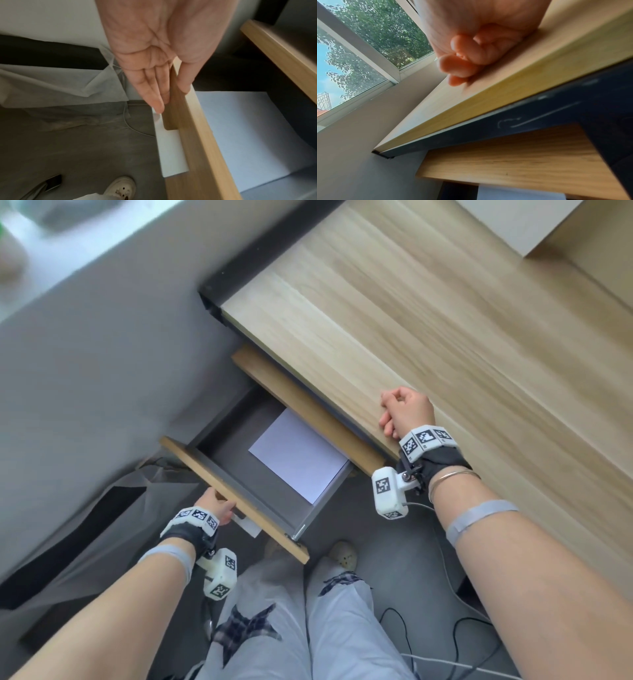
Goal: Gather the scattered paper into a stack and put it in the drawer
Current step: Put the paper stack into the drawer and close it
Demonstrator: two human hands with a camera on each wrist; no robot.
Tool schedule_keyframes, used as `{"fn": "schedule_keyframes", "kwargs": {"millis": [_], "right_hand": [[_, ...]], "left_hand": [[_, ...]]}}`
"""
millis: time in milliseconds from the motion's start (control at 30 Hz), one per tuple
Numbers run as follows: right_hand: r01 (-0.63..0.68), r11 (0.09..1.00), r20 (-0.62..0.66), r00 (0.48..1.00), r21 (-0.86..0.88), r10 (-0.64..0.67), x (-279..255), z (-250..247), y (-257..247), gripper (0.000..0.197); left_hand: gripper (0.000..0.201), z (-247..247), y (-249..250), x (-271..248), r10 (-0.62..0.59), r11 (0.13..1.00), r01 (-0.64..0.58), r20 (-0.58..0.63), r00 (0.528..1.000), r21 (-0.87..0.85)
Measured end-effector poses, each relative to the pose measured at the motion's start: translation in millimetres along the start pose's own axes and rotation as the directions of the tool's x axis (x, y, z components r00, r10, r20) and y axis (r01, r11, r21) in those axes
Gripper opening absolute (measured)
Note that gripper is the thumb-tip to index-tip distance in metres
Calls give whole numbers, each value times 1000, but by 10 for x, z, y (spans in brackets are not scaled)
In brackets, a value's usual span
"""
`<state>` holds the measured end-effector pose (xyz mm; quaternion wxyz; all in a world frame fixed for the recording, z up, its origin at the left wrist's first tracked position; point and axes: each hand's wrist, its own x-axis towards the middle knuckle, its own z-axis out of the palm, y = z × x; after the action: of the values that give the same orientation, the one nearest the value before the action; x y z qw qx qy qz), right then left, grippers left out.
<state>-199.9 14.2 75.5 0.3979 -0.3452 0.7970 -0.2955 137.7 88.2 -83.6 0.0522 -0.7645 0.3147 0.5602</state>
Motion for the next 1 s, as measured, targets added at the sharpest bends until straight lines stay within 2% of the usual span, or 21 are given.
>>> {"fn": "schedule_keyframes", "kwargs": {"millis": [100, 167, 267, 467, 700, 800, 867, 1000], "right_hand": [[10, 1000, 9, 1000, 0, -10, 18, -12, 20, 26], [15, 1000, 5, 1000, 2, -15, 24, -7, 26, 27], [21, 1000, 2, 1000, 12, -21, 34, -5, 32, 27], [11, 1000, 6, 1000, 4, -11, 34, -12, 25, 28], [-5, 1000, 6, 1000, -15, 6, 23, -28, -6, 23], [-1, 1000, 2, 1000, -16, 1, 29, -26, 4, 24], [2, 1000, -6, 1000, -23, -2, 38, -16, 16, 24], [0, 1000, -20, 1000, -9, 0, 49, -5, 29, 24]], "left_hand": [[22, 117, 289, -157, 53, 996, -56, 48, 997, 74], [32, 159, 446, -169, 103, 981, -110, 54, 993, 162], [41, 198, 652, -84, 144, 967, -159, 83, 986, 200], [37, 342, 1092, -24, 218, 938, -235, 91, 972, 254], [35, 493, 1465, 112, 307, 920, -320, 92, 947, 228], [37, 606, 1630, 203, 287, 944, -295, 73, 955, 147], [40, 653, 1747, 239, 219, 974, -221, 54, 974, 51], [36, 751, 1946, 295, 151, 987, -146, 92, 984, -60]]}}
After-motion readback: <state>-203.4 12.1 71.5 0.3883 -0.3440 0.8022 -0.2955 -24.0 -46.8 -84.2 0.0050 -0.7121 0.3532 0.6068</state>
